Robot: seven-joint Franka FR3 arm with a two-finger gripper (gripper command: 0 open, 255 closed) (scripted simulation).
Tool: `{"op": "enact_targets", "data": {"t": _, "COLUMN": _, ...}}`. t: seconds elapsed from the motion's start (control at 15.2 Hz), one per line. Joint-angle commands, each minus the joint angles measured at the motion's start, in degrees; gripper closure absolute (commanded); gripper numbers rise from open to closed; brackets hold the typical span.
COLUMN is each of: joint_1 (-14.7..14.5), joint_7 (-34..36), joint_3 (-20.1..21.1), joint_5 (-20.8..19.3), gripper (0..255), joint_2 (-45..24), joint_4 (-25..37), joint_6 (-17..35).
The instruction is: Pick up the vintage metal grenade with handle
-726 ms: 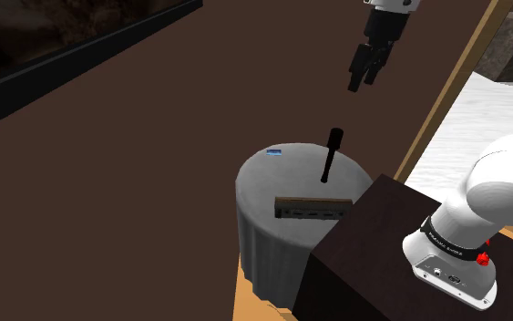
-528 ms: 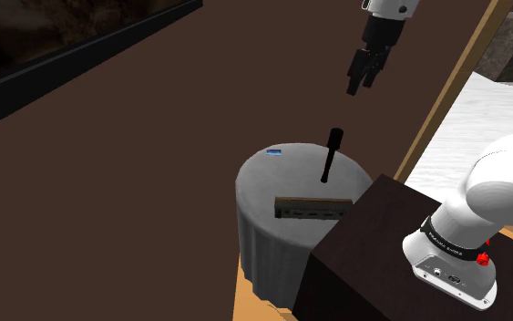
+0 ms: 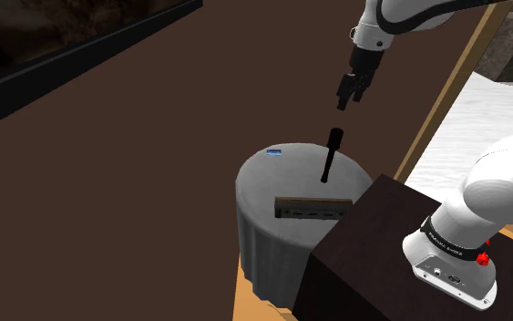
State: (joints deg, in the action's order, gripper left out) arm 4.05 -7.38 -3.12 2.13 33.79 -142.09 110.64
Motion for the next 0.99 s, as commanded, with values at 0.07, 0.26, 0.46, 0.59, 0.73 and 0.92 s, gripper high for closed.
{"op": "enact_targets", "data": {"t": 0.07, "joint_1": 1.13, "joint_7": -1.93, "joint_3": -1.62, "joint_5": -1.31, "gripper": 0, "joint_2": -4.27, "joint_4": -1.02, "joint_6": 5.29}}
{"op": "enact_targets", "data": {"t": 0.26, "joint_1": 2.13, "joint_7": -3.66, "joint_3": -3.15, "joint_5": -2.33, "gripper": 0, "joint_2": -9.08, "joint_4": -1.33, "joint_6": 10.35}}
{"op": "enact_targets", "data": {"t": 0.46, "joint_1": 3.06, "joint_7": -5.39, "joint_3": -4.69, "joint_5": -3.09, "gripper": 0, "joint_2": -14.38, "joint_4": -0.95, "joint_6": 15.28}}
{"op": "enact_targets", "data": {"t": 0.59, "joint_1": 3.63, "joint_7": -6.58, "joint_3": -5.69, "joint_5": -3.39, "gripper": 0, "joint_2": -18.15, "joint_4": -0.33, "joint_6": 18.42}}
{"op": "enact_targets", "data": {"t": 0.73, "joint_1": 4.16, "joint_7": -7.81, "joint_3": -6.69, "joint_5": -3.5, "gripper": 0, "joint_2": -22.06, "joint_4": 0.59, "joint_6": 21.43}}
{"op": "enact_targets", "data": {"t": 0.92, "joint_1": 4.93, "joint_7": -9.8, "joint_3": -8.07, "joint_5": -3.23, "gripper": 0, "joint_2": -28.14, "joint_4": 2.52, "joint_6": 25.61}}
